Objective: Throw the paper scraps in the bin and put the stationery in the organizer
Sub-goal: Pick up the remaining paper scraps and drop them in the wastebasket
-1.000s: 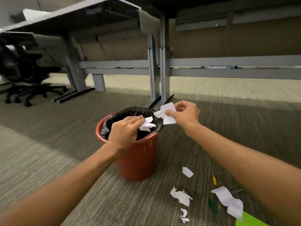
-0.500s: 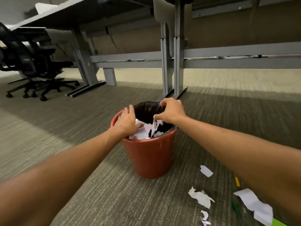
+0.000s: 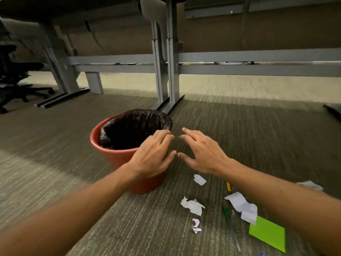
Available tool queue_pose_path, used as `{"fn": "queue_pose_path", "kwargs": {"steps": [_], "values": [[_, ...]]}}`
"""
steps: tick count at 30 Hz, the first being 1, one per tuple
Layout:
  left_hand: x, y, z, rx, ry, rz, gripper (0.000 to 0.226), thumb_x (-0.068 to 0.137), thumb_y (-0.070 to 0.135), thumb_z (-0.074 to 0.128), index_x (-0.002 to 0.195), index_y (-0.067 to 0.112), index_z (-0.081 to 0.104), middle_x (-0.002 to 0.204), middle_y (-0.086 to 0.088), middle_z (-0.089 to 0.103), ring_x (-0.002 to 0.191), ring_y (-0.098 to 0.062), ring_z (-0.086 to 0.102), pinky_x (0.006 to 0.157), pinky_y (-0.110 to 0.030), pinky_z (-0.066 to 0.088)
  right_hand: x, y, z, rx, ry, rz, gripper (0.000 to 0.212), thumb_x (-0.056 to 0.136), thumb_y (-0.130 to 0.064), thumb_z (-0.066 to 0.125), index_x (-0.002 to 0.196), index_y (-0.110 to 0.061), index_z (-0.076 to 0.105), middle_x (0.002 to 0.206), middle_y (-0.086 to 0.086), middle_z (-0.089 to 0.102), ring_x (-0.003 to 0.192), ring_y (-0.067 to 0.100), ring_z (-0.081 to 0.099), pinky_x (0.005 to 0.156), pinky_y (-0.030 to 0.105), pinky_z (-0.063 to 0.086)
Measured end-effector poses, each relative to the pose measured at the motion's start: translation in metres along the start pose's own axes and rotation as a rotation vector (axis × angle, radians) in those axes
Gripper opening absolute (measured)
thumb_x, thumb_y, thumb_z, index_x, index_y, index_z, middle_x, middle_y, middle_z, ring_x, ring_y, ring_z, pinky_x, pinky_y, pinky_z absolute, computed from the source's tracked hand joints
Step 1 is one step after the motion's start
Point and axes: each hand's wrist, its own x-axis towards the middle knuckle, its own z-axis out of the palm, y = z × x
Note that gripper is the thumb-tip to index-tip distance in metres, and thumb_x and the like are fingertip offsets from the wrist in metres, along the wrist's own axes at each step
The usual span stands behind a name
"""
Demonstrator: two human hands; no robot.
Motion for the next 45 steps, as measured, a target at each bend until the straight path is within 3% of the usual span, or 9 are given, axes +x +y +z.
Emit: {"fn": "queue_pose_path", "kwargs": {"steps": [6,13,18,22,26,35,38,42,45], "values": [[0.003,0.093,0.049,-0.129,-0.158,0.237,0.040,0.092,0.033,0.051,0.113,0.000,0.057,0.118,-0.019,0.059,0.100,-0.032,0.061,0.079,-0.044,0.054,-0.105,0.045,-0.010,-0.046,-0.136,0.118,0.060,0.089,-0.053,0.053,0.131,-0.009,0.055,0.148,0.014,0.047,0.132,0.029,0.048,0.104,0.041,0.044],[-0.015,0.138,0.115,-0.225,-0.523,0.326,0.033,0.091,0.035,0.049,0.115,0.012,0.047,0.109,-0.006,0.053,0.089,-0.025,0.059,0.069,-0.039,0.050,-0.219,0.083,-0.005,-0.057,-0.250,0.321,0.057,0.092,-0.054,0.047,0.132,-0.014,0.051,0.149,0.010,0.045,0.133,0.027,0.045,0.101,0.040,0.045],[-0.027,0.115,0.157,-0.056,-0.771,0.334,0.072,0.075,0.046,0.065,0.137,0.020,0.039,0.134,-0.003,0.043,0.121,-0.022,0.041,0.094,-0.040,0.046,-0.270,0.094,0.003,-0.063,-0.279,0.435,0.054,0.090,-0.053,0.051,0.129,-0.015,0.053,0.141,0.007,0.052,0.127,0.026,0.050,0.099,0.037,0.046],[-0.047,0.082,0.184,-0.100,-0.926,0.118,0.078,0.076,0.035,0.070,0.144,0.025,0.032,0.141,-0.006,0.041,0.125,-0.025,0.041,0.098,-0.038,0.044,-0.299,0.088,0.013,-0.058,-0.263,0.482,0.042,0.089,-0.049,0.053,0.117,-0.018,0.056,0.120,0.001,0.058,0.105,0.022,0.058,0.081,0.037,0.052],[-0.058,0.073,0.199,-0.185,-0.858,-0.083,0.049,0.075,0.026,0.071,0.119,0.013,0.053,0.123,-0.010,0.058,0.109,-0.025,0.057,0.082,-0.029,0.045,-0.331,0.061,0.030,-0.018,-0.281,0.535,0.032,0.087,-0.046,0.054,0.106,-0.020,0.058,0.103,-0.003,0.053,0.074,0.014,0.055,0.056,0.028,0.042],[-0.058,0.083,0.203,-0.348,-0.648,-0.383,0.004,0.075,0.006,0.068,0.077,0.003,0.070,0.078,-0.012,0.069,0.077,-0.025,0.064,0.062,-0.033,0.043,-0.360,0.039,0.050,0.124,-0.453,0.449,0.031,0.090,-0.053,0.041,0.104,-0.028,0.054,0.098,-0.014,0.054,0.072,0.004,0.047,0.061,0.015,0.028],[-0.054,0.088,0.190,-0.554,-0.598,-0.489,0.017,0.073,0.012,0.076,0.059,0.016,0.066,0.060,-0.003,0.064,0.061,-0.016,0.059,0.053,-0.027,0.037,-0.359,0.047,0.044,0.155,-0.377,0.476,0.023,0.090,-0.047,0.050,0.098,-0.026,0.058,0.091,-0.015,0.053,0.065,-0.003,0.044,0.060,0.009,0.027],[-0.051,0.094,0.172,-0.878,-0.636,-0.537,0.010,0.071,0.009,0.082,0.075,0.012,0.073,0.076,-0.002,0.072,0.070,-0.013,0.066,0.061,-0.030,0.050,-0.365,0.054,0.031,0.133,-0.242,0.579,0.009,0.085,-0.031,0.064,0.086,-0.022,0.062,0.081,-0.013,0.055,0.058,-0.003,0.041,0.056,0.009,0.023],[-0.060,0.095,0.166,-0.889,-0.783,-0.438,0.029,0.070,0.012,0.084,0.097,0.011,0.071,0.101,0.008,0.068,0.089,-0.006,0.066,0.070,-0.023,0.052,-0.384,0.063,0.018,0.066,-0.218,0.633,0.006,0.081,-0.027,0.065,0.080,-0.022,0.061,0.075,-0.013,0.056,0.059,0.007,0.048,0.052,0.018,0.034]]}}
